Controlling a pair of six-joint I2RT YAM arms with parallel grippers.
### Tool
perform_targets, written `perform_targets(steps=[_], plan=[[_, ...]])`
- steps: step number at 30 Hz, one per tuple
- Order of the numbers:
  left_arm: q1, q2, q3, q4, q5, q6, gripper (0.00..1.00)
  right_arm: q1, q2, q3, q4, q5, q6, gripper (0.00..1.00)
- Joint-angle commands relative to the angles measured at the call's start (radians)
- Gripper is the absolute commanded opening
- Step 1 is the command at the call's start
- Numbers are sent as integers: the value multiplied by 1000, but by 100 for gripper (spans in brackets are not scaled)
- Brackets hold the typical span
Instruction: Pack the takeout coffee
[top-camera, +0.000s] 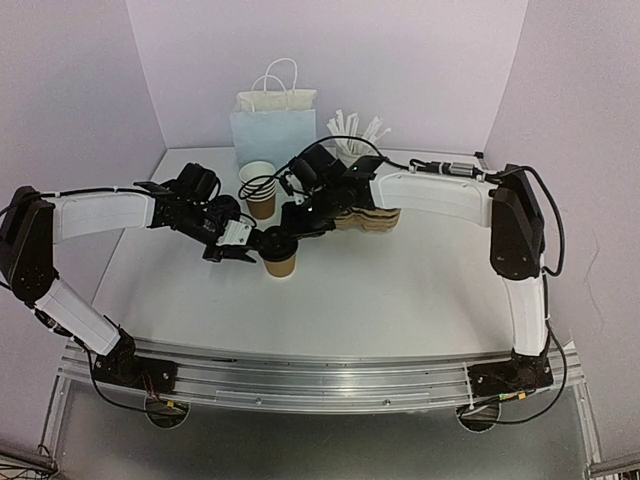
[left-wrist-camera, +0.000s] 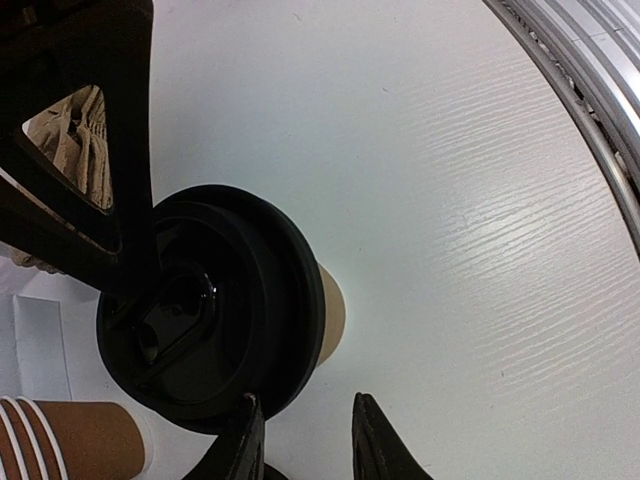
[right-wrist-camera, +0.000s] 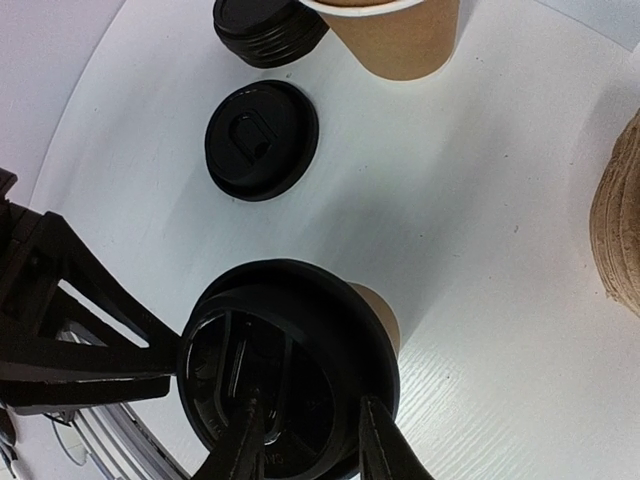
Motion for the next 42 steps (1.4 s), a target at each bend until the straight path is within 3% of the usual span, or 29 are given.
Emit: perform_targets(steps=[1, 13, 22, 30, 42], plan=[[-16, 1, 30, 58, 1, -32, 30, 11, 10, 19, -2, -7, -8, 27], [-43, 27, 9, 59, -1, -55, 30, 11, 10, -103, 0, -50, -14, 27], [-43, 50, 3, 16, -11, -109, 32, 11, 20, -187, 0, -59, -20, 20], [-43, 61, -40, -20, -37, -96, 33, 22, 22, -335, 2, -20, -50, 20], [-39, 107, -95, -14, -114, -54, 28, 38, 62, -416, 8, -19, -66, 20]])
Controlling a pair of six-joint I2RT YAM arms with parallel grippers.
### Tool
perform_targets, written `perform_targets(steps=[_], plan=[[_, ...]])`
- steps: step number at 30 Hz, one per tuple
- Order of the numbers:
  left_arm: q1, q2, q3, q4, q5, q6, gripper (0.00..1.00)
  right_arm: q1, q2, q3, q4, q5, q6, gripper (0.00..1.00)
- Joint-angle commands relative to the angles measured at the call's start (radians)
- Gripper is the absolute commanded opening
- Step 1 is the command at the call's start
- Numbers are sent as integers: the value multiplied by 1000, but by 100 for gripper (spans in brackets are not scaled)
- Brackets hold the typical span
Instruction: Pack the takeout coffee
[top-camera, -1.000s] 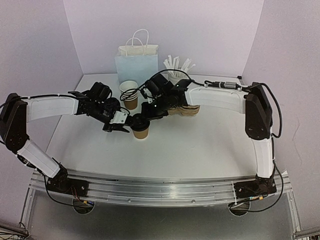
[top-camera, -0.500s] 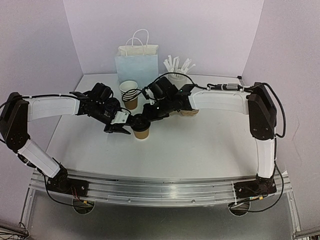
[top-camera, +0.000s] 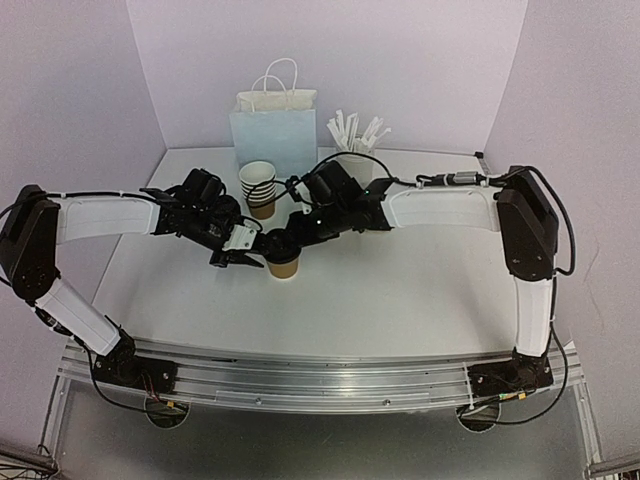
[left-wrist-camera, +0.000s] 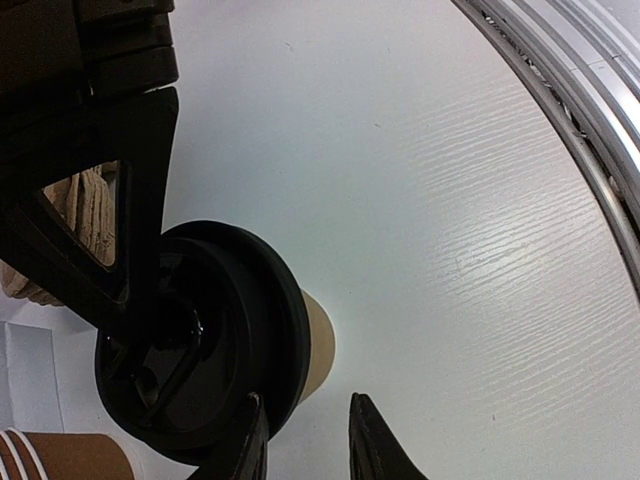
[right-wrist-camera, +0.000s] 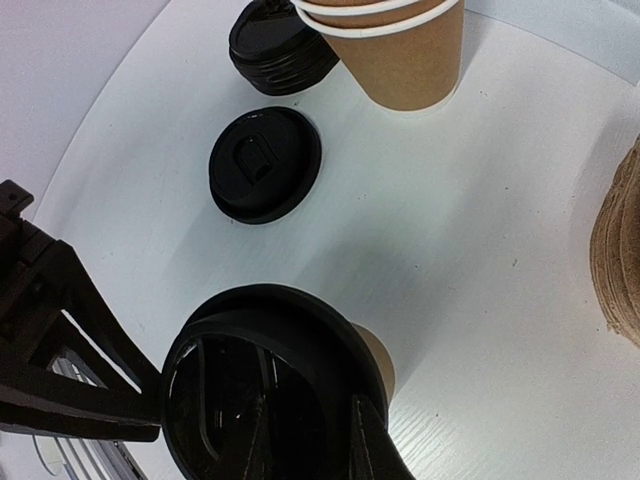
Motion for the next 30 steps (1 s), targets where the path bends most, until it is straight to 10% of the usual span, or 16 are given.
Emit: perform_targets(steps=[1, 30], plan=[[-2, 84, -58, -100, -142, 10, 28, 42, 129, -142, -302, -26, -24, 20], [60, -65, 152, -155, -16, -136, 50, 18, 71, 343, -303, -73, -198, 48]])
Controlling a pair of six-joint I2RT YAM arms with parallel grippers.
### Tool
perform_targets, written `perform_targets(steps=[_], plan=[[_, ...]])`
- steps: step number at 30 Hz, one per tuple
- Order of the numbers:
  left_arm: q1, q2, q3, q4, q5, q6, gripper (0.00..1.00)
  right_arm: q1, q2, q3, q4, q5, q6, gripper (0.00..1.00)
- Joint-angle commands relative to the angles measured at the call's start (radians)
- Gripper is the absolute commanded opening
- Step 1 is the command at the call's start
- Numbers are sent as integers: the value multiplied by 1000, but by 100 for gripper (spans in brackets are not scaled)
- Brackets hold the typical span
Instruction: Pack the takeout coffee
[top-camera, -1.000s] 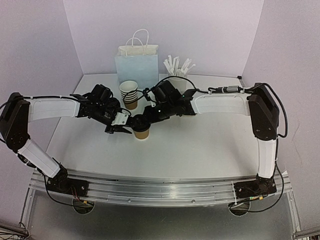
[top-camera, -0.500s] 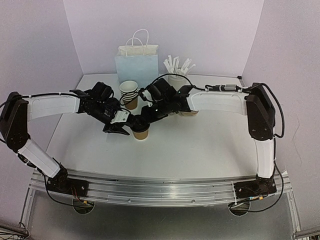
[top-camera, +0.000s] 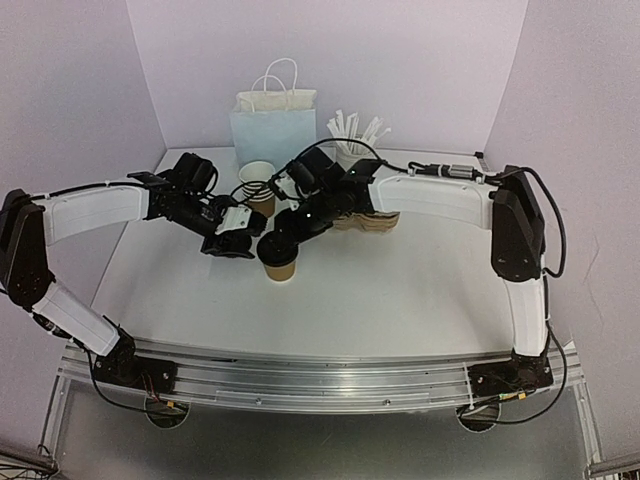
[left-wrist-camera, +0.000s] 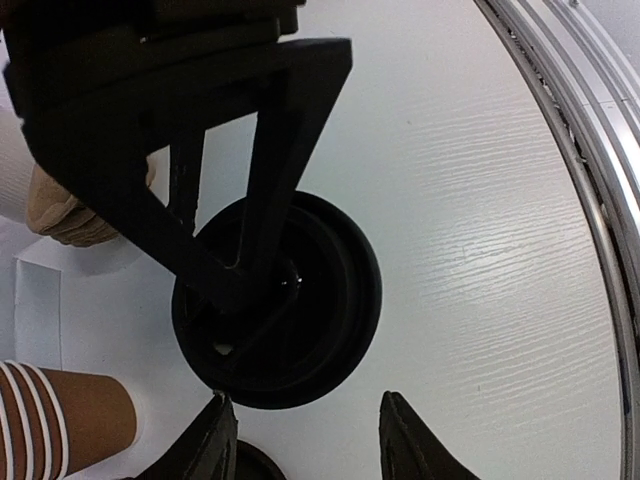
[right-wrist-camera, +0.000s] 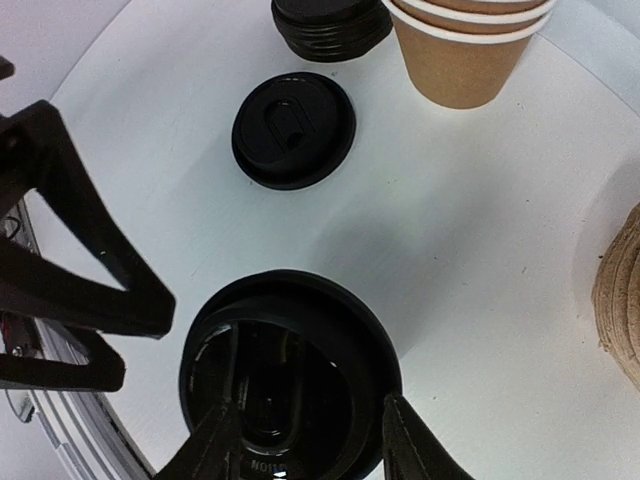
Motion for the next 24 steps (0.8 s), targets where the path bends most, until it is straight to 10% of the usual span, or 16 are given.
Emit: perform_targets(steps=[1, 13, 24], plan=[[15, -7, 52, 22, 12, -46, 51, -6, 7, 87, -18, -69, -28, 48], [35, 47, 37, 35, 35, 190, 61, -76, -185, -242, -20, -182, 341, 40], [25, 105, 74, 8, 88, 239, 64, -75, -82, -194, -18, -323, 375, 39]])
